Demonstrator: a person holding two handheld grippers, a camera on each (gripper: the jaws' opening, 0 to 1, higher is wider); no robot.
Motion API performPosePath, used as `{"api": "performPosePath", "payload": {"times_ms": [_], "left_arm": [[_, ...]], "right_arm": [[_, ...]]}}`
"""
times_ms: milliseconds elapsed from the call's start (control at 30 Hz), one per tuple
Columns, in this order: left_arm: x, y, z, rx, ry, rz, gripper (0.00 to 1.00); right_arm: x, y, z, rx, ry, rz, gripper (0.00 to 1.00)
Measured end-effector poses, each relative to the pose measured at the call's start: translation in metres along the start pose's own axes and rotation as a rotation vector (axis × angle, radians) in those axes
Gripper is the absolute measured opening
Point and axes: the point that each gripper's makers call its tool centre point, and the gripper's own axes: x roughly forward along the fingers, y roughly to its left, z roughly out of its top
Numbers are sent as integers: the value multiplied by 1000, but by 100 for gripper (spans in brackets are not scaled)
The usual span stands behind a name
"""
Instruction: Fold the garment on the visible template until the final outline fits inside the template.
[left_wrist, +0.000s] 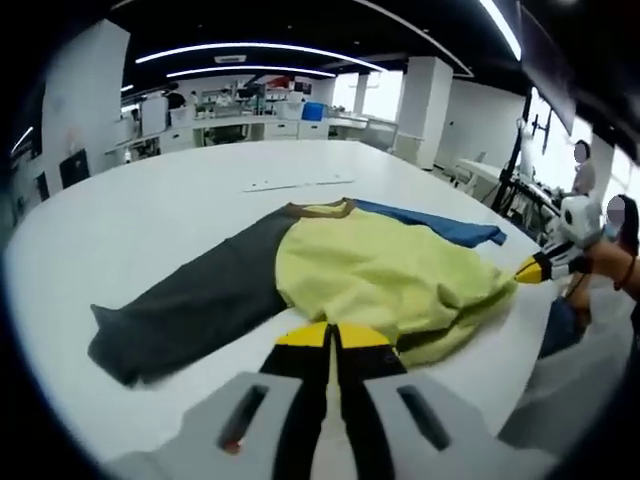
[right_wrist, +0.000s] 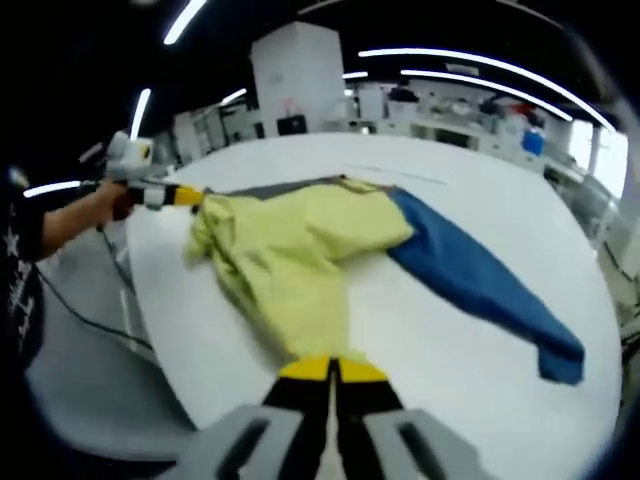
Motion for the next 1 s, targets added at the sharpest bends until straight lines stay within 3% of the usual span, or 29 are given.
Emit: {"api": "performPosePath", "payload": {"times_ms": [233,433,500,567,667,833,1000], "left_arm": [[4,8,-17,7,39,31,0],[1,10,-17,18,28,46,0],[-5,3,-12,9,7,36,8],[-7,1,-11,2,6,37,22],[-18,-12,-9,-36,-17,14,35],[-24,-25,-25,-61,13,-5,42],[-21,-39,-43,-47,50,-15,43]], "right_arm": [[4,6,-12,8,44,-11,0],[6,9,-20,5,103,-7,0],[3,7,-17,8,95,-16,0],[-2,6,-11,28,92,-14,0],[-11,2,3,60,49,-21,8],[-11,-6,14,105,12,-13,19],[-1,-10,7,112,51,-10,22]]}}
